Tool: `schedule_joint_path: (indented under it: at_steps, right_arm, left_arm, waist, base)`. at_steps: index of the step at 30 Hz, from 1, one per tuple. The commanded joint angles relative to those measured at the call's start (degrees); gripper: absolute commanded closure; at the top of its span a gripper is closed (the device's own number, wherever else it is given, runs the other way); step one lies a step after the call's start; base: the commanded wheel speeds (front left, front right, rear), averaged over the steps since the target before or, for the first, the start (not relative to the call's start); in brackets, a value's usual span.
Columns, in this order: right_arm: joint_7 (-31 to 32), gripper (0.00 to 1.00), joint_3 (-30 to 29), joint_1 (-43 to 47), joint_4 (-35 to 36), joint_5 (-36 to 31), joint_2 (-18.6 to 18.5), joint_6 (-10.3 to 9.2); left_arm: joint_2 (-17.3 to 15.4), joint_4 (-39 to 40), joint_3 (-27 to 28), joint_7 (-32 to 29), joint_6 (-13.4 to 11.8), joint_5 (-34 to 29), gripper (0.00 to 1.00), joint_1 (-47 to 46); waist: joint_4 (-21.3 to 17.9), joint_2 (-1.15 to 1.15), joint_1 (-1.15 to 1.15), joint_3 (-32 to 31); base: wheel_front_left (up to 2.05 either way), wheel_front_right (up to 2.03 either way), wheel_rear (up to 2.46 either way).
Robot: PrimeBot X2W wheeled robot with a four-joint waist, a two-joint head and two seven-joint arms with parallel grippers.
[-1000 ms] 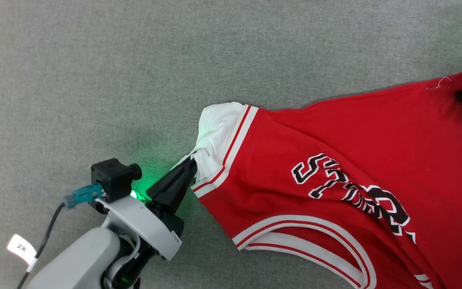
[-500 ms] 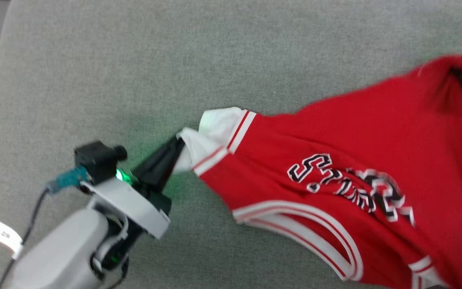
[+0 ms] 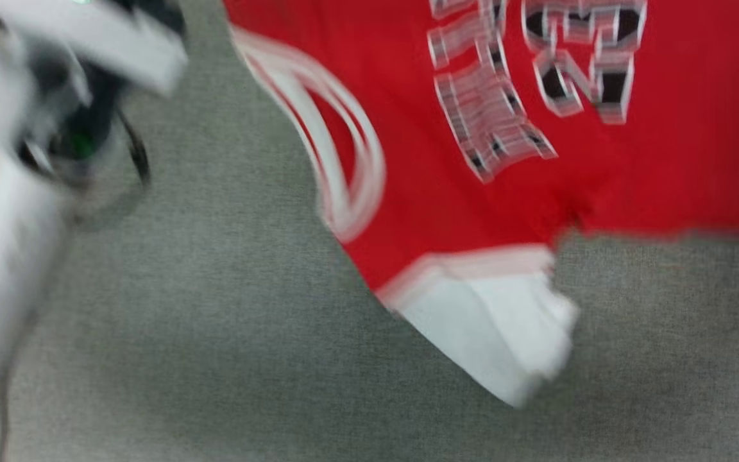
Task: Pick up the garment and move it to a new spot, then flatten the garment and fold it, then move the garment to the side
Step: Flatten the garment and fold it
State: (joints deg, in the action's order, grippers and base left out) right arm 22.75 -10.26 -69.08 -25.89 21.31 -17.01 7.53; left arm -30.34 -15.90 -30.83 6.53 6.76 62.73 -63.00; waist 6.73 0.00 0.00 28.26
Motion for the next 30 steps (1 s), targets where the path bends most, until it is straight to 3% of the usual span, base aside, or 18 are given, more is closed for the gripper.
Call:
schedule_joint_path:
  at_steps: [1,6,10,15,23,26,30]
  right_arm:
    - [-1.3,1.0,-1.1,-2.7,-0.8,-0.7,0.8,-0.09]
    - [-6.3,1.0,-4.9,-15.2,-6.2,-4.1,4.1,-0.09]
    - [-11.4,1.0,-6.5,-23.6,-10.2,-7.0,5.4,-0.1]
    - [-15.8,1.0,-7.2,-31.3,-15.6,-8.2,4.7,-0.11]
    - [-15.7,1.0,-1.9,-28.0,-21.3,-4.6,3.1,-0.1]
    - [-13.8,1.0,3.5,-23.2,-19.9,-1.5,2.5,-0.09]
    - [-10.1,1.0,9.9,-14.3,-13.8,5.3,-1.0,-0.09]
  left_arm:
    - [0.4,-1.9,0.9,-0.2,0.3,0.6,1.0,-3.6]
    - [2.8,-14.8,3.3,-0.1,0.6,0.5,1.0,-20.9]
    - [3.8,-23.5,5.7,3.9,0.6,-0.4,1.0,-33.5]
    - [5.2,-24.2,7.4,7.0,0.6,3.2,1.0,-41.6]
    - [4.5,-21.3,2.9,5.9,0.7,10.9,1.0,-32.9]
    - [3.6,-17.0,0.6,6.3,0.7,13.4,1.0,-25.9]
    - [1.7,-8.6,-1.3,7.6,0.7,17.3,1.0,-14.7]
  waist:
    - [-1.3,0.0,0.0,2.6]
    - [-2.7,0.0,0.0,6.6]
    - [-3.6,0.0,0.0,8.5]
    - [-3.6,0.0,0.0,9.3]
    - [-2.5,0.0,0.0,8.9]
    - [-2.4,0.0,0.0,8.3]
    - [-2.3,0.0,0.0,6.9]
  base:
    - [0.0,0.0,0.0]
    - [0.0,0.0,0.0]
    - [0.0,0.0,0.0]
    - [0.0,0.0,0.0]
    - [0.0,0.0,0.0]
    - [0.0,0.0,0.0]
    - [0.0,0.0,0.0]
